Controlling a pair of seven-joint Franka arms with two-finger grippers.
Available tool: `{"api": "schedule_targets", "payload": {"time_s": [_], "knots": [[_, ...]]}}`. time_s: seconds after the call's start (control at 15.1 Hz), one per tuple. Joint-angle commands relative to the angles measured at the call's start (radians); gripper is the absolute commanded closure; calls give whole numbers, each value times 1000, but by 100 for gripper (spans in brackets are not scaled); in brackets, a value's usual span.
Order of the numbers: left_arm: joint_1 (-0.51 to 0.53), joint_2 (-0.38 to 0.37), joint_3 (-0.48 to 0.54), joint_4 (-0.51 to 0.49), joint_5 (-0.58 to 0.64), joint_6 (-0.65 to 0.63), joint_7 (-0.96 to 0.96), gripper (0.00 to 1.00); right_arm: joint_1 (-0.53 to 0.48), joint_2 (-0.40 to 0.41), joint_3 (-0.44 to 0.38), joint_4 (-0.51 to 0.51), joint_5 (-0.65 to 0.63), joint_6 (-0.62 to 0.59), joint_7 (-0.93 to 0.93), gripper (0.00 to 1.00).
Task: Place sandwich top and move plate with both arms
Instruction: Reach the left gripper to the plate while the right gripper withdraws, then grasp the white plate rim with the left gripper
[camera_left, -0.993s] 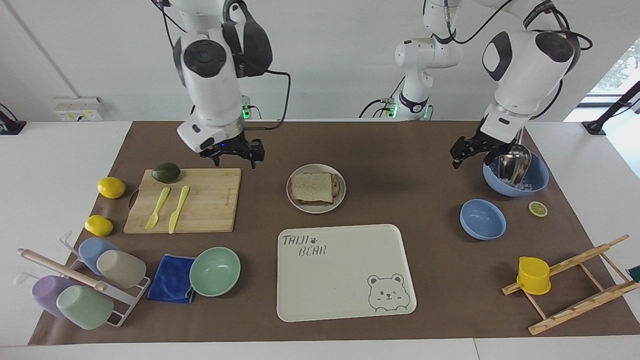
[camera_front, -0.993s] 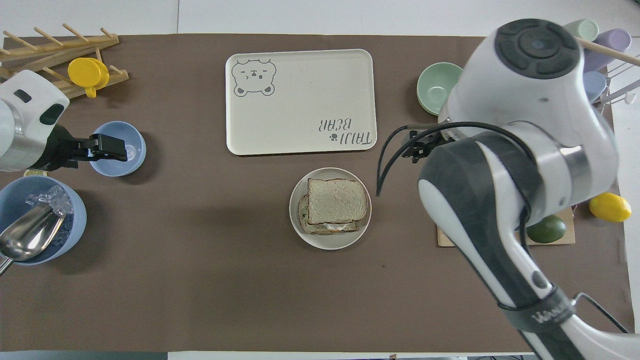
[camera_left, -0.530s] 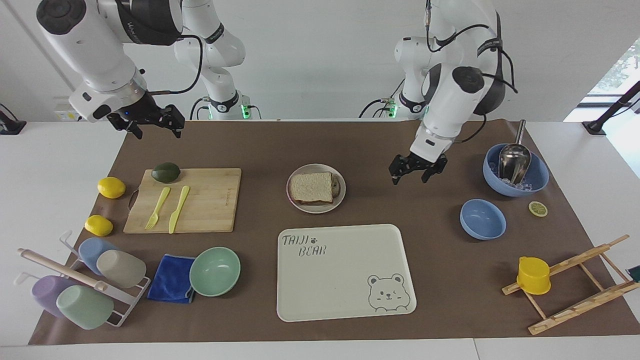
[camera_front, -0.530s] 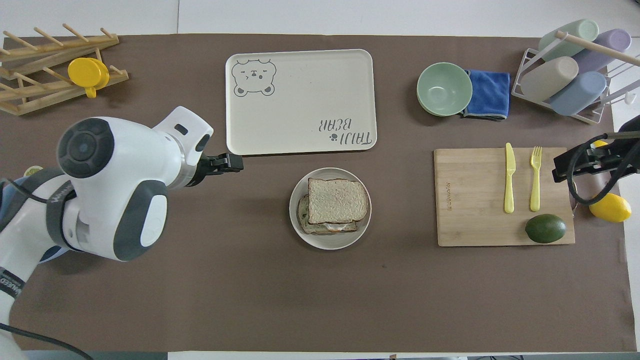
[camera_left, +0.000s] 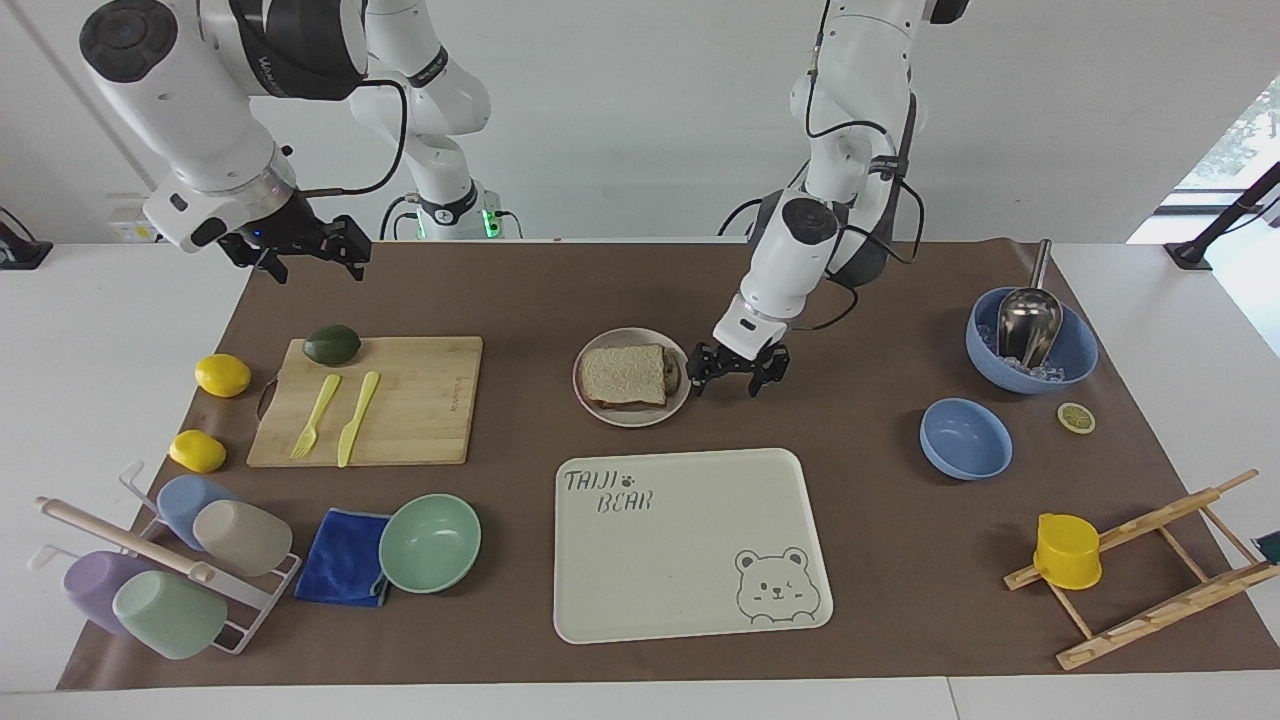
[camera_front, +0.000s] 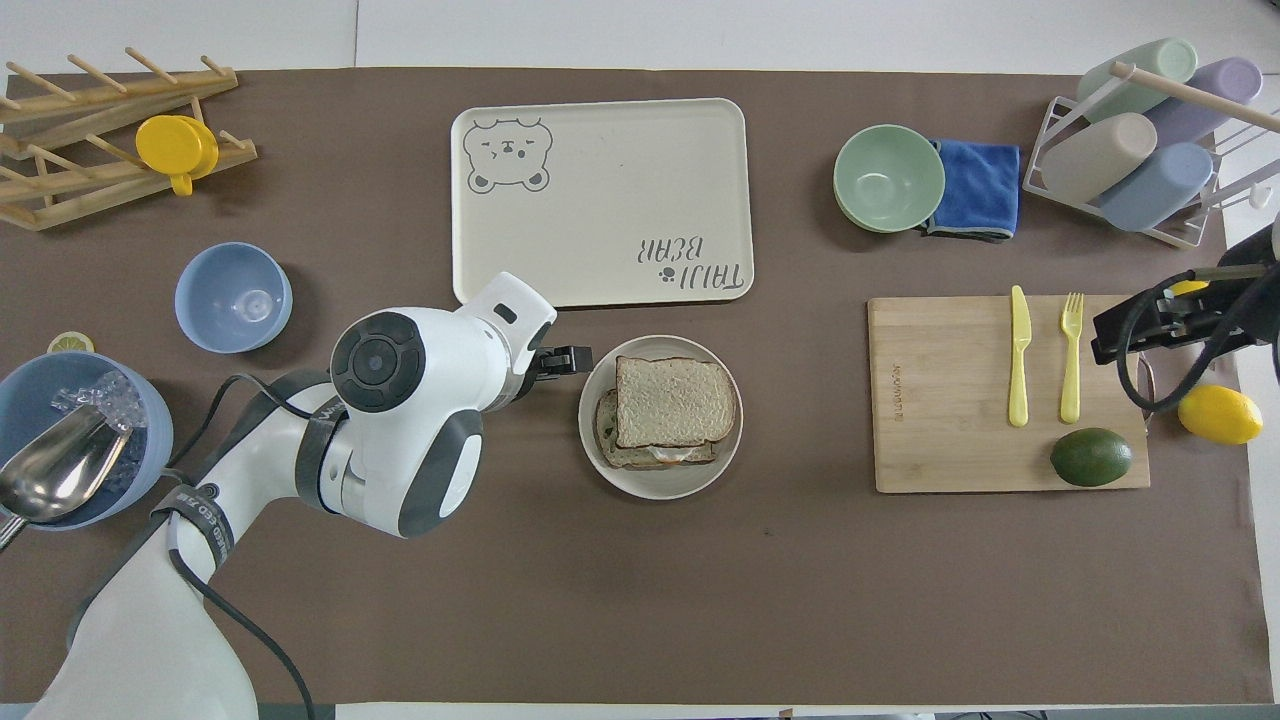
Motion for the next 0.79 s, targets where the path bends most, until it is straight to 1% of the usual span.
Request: {"api": "schedule_targets", "payload": {"time_s": [0.0,0.07,0.26,0.4,0.53,0.66,0.73], "knots": [[-21,-14,14,-18,-17,19,-3,0,-24,-7,8,8,5,12,-14,0],[-33,-17,14,-22,-17,13,-3,0,-15,-9,2,5,5,9,-9,0],[-43,-33,11,-85,-19,20,-3,0,0,0,-4,31,11,-2,-6,0],[-62,-42,11,-96,-43,19,-3,3,0,2,-31,36,22,-5,-5,0],[-66,-42,11,-96,-69,17,-3,5,-7,2,-30,36,22,3,18,0],[-78,-42,11,-96,-74,17,-5,10,-42,-10,-21,28,5,6,43,0],[-79,-43,11,-96,-76,17,-5,20,-62,-23,-18,13,10,3,41,0]]}}
